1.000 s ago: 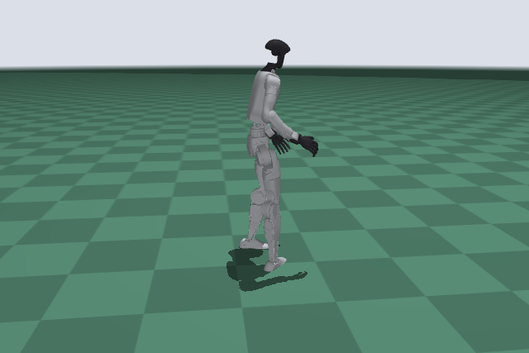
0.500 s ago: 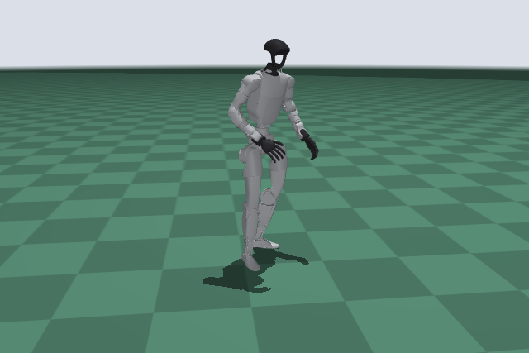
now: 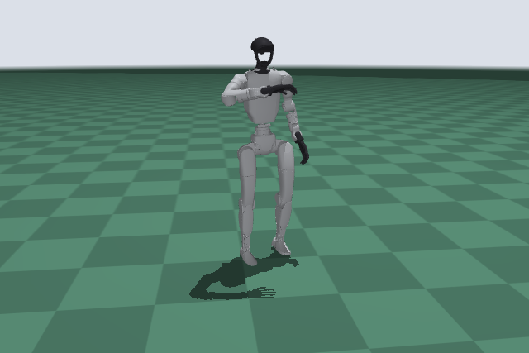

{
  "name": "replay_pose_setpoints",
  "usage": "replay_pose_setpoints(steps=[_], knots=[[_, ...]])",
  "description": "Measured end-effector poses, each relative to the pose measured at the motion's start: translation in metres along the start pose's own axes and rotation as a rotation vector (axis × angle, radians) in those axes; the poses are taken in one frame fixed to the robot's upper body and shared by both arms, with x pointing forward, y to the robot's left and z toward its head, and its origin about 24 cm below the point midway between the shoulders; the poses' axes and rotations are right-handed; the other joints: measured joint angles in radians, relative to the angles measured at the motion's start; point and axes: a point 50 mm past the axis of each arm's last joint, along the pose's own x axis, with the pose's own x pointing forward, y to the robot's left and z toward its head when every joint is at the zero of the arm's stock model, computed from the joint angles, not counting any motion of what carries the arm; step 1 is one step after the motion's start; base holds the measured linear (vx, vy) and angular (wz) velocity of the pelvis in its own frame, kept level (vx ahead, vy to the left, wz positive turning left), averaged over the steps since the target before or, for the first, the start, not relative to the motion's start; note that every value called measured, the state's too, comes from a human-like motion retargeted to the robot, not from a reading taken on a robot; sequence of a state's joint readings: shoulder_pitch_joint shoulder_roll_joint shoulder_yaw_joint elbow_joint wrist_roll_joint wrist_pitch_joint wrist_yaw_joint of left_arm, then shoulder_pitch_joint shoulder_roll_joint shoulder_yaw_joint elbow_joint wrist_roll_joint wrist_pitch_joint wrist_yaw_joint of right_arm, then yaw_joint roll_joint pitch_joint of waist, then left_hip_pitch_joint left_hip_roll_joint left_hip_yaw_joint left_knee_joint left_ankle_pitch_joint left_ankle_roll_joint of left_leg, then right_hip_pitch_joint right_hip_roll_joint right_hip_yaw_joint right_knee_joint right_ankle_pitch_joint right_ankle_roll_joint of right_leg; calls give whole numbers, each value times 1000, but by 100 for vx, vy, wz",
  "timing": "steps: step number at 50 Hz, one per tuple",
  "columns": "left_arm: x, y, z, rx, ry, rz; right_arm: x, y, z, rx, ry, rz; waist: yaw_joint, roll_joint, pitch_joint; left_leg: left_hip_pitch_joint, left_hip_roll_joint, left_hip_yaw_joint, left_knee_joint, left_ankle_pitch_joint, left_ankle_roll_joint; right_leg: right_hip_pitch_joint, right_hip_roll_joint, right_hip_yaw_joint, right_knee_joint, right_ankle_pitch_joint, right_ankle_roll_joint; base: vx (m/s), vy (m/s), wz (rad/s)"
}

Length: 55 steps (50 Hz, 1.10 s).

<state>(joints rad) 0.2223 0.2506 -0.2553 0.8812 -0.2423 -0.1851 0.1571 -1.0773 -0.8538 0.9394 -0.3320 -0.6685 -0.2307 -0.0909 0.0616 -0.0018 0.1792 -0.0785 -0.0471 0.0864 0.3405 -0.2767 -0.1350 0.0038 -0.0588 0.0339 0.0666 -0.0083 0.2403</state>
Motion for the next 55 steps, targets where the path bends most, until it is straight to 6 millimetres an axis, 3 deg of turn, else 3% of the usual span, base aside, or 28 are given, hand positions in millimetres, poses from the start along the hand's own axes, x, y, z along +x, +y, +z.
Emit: replay_pose_setpoints(steps=[5,10,13,15,16,18,21,23,24,25,30,38,48,55], knots=[[3,13,-4,14,43,19,33,-38,-3,-234,-142,16,63,-26,-24,22,3,-52,-94,89,-30,10,31,45,6,-8,-19,15,4,-53],[8,32,-1,29,50,97,54,-39,-21,-439,-179,137,91,-62,-53,59,13,-42,-134,82,-41,1,41,38,51,-38,-28,14,6,3],[15,48,11,37,25,186,58,-31,-51,-572,-123,243,128,-88,-53,77,17,-38,-152,80,-44,0,45,39,70,-49,-27,12,5,-2],[20,67,31,40,-41,234,54,-38,-83,-688,-24,326,150,-130,-16,88,17,-33,-156,76,-49,6,45,43,75,-59,-29,10,5,-12],[23,81,41,64,-28,259,50,-47,-108,-764,120,378,168,-166,-1,81,10,-25,-152,74,-45,-18,39,47,110,-71,-4,9,4,-25],[25,98,53,62,-28,305,28,-52,-147,-847,329,481,189,-204,12,80,9,-21,-156,81,-42,-12,37,52,91,-62,-10,9,4,-10],[26,113,69,52,-68,342,-26,-55,-196,-873,606,649,223,-235,36,85,7,-15,-157,82,-36,2,33,53,71,-53,-7,9,6,1],[25,116,69,49,-69,351,-70,-54,-217,-865,769,743,242,-241,37,91,1,-12,-157,81,-35,8,27,52,69,-51,5,10,10,3],[22,112,53,57,-20,341,-93,-43,-221,-854,810,780,250,-231,-4,88,0,-13,-157,81,-37,7,25,48,69,-48,12,12,11,11],[17,106,30,67,52,324,-117,-27,-221,-842,832,815,257,-215,-66,83,-1,-15,-156,80,-40,4,24,43,68,-44,20,12,8,5],[6,106,-1,102,143,312,-189,-39,-227,-881,1019,928,253,-206,-87,88,11,5,-157,66,-39,13,35,57,42,-32,22,9,4,-23],[-14,95,-46,91,287,291,-252,-51,-221,-928,1168,1015,211,-176,-98,114,10,64,-169,43,-39,14,35,117,33,-39,22,7,8,-43],[-18,82,-58,45,315,279,-325,-54,-197,-908,1338,1230,145,-125,-109,132,4,93,-175,26,-37,-28,39,152,126,-80,11,4,9,-17],[-16,87,-53,34,307,314,-352,-64,-184,-910,1400,1310,105,-99,-113,145,-3,99,-164,12,-39,-24,34,153,155,-100,11,6,7,-3]])
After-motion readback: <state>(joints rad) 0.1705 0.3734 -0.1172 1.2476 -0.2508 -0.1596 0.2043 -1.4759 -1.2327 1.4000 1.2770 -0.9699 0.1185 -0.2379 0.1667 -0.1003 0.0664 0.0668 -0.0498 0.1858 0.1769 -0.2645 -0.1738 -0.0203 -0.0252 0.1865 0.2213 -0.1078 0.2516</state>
